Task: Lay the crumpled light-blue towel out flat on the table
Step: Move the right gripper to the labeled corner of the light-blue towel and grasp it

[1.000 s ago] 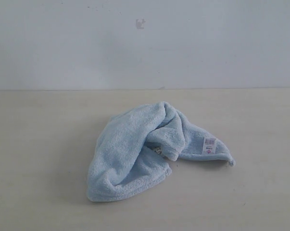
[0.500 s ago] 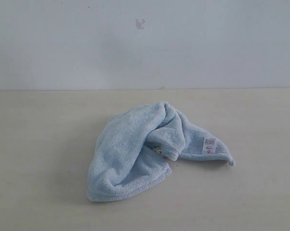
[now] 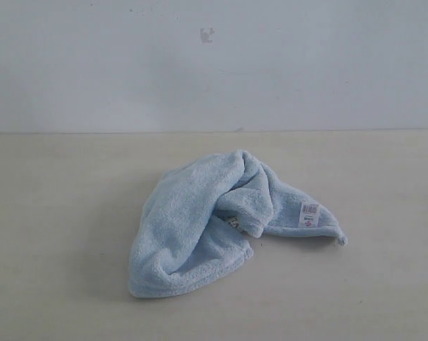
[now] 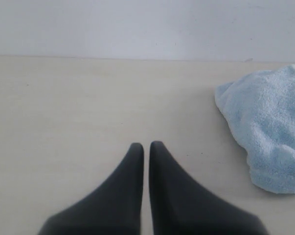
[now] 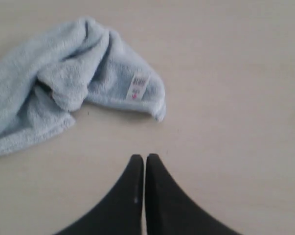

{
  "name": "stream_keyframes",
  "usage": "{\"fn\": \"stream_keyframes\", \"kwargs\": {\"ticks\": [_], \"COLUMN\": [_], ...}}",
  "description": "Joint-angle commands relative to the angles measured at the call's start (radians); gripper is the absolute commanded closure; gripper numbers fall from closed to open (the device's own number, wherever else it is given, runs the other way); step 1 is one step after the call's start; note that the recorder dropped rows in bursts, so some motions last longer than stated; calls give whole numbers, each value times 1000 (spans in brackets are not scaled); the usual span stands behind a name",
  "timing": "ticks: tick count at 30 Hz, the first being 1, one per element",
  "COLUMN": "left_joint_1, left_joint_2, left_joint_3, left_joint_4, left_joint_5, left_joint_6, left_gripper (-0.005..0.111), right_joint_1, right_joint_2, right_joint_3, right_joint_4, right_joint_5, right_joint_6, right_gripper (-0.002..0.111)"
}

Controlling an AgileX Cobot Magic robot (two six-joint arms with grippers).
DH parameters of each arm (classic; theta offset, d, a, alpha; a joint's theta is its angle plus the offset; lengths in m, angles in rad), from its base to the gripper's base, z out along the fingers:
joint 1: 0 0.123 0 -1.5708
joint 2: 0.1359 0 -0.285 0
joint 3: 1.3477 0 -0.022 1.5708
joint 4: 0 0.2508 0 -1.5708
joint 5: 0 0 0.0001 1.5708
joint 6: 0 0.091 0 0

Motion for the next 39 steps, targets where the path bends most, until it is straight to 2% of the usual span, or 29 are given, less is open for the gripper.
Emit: {"fn": "stream_keyframes", "kwargs": {"ticks": [1,6,13,15,19,21,22,30,39], "left_joint_1": [-3,-3,-3,-3,-3,-3,-3,-3,-3], "left_joint_2": [-4,-4,-4,-4,-4,-4,-4,-4,-4], "left_joint_3": [-1,-1,-1,-1,-1,-1,-1,-1,-1], "left_joint_4": [-4,-4,-4,-4,-4,-4,-4,-4,-4], "left_joint_5": [-9,-9,-9,-9,-9,-9,-9,-9,-9], "left_joint_6": [2,2,2,2,2,2,2,2,2], "left_gripper": [103,103,103,103,103,103,103,103,103], "right_joint_1": [0,0,0,0,0,0,0,7,118], "right_joint_2": [322,681,933,970,1014,1020,1022,1069,1134], "right_joint_3": [-130,-288,-374,-393,-415,-415,-415,-415,-452], "right_joint_4": [37,82,146,181,262,327,358,477,477], "right_joint_5": [97,-46,-88,-79,-77,-83,-83,-90,-144], "right_joint_6": [-62,-119,-128,-151,-262,-347,-372,-471,-504], "right_gripper": [107,107,106,98,70,60,58,58,58]}}
